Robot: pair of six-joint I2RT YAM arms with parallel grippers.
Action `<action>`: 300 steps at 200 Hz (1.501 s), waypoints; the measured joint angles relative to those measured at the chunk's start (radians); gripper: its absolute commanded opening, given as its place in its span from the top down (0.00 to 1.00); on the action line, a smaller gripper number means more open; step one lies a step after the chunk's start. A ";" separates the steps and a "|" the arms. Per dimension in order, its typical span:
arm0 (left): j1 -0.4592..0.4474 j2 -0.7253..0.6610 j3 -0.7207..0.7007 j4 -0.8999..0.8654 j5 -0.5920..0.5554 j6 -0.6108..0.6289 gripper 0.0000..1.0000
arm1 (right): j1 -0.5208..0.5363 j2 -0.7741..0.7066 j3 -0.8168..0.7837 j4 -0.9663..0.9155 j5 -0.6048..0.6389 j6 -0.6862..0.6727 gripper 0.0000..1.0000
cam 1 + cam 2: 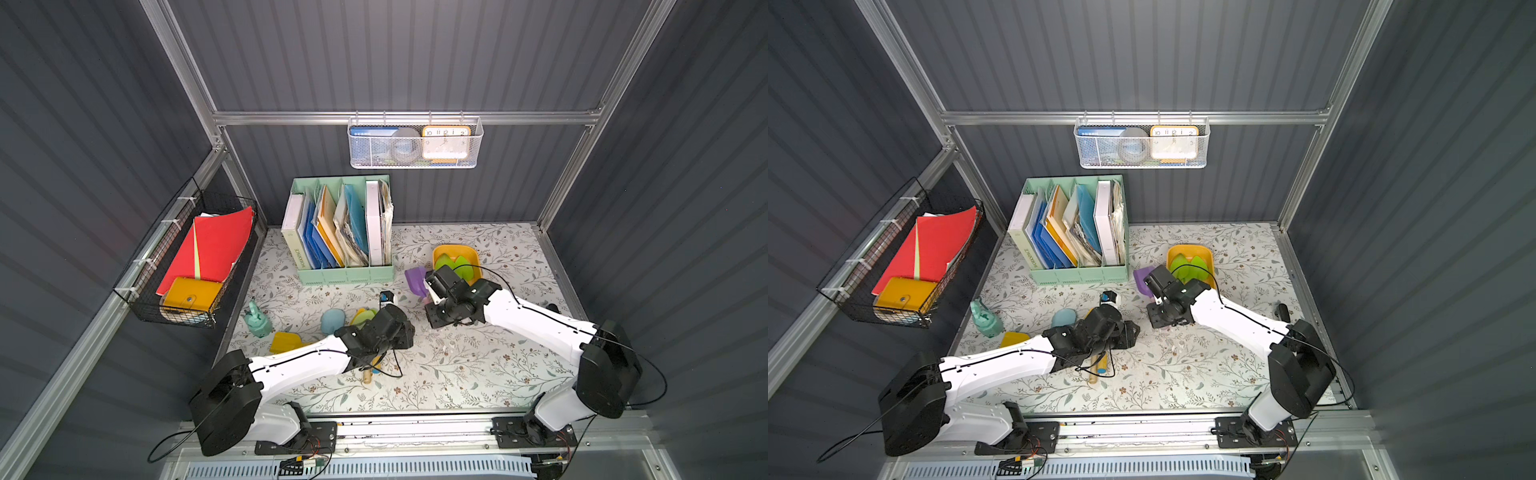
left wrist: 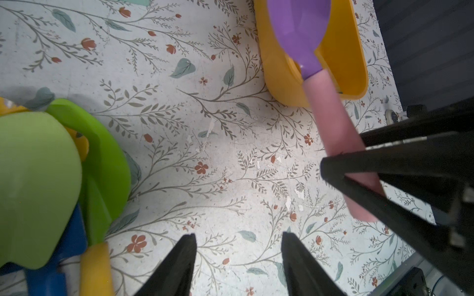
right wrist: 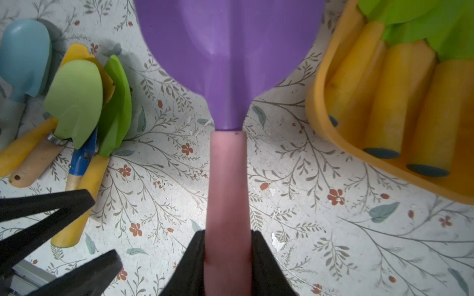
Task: Put the shovel into the storage box
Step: Place the shovel in the storage box.
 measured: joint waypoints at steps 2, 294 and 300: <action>0.000 0.001 0.001 0.000 0.000 0.000 0.42 | -0.004 -0.001 0.002 -0.002 0.000 0.001 0.75; 0.000 0.035 0.007 0.012 0.018 0.000 0.41 | -0.401 0.401 0.280 -0.038 0.104 0.048 0.73; 0.000 0.035 0.007 0.012 0.018 0.000 0.41 | -0.402 0.409 0.288 -0.038 0.105 0.047 0.73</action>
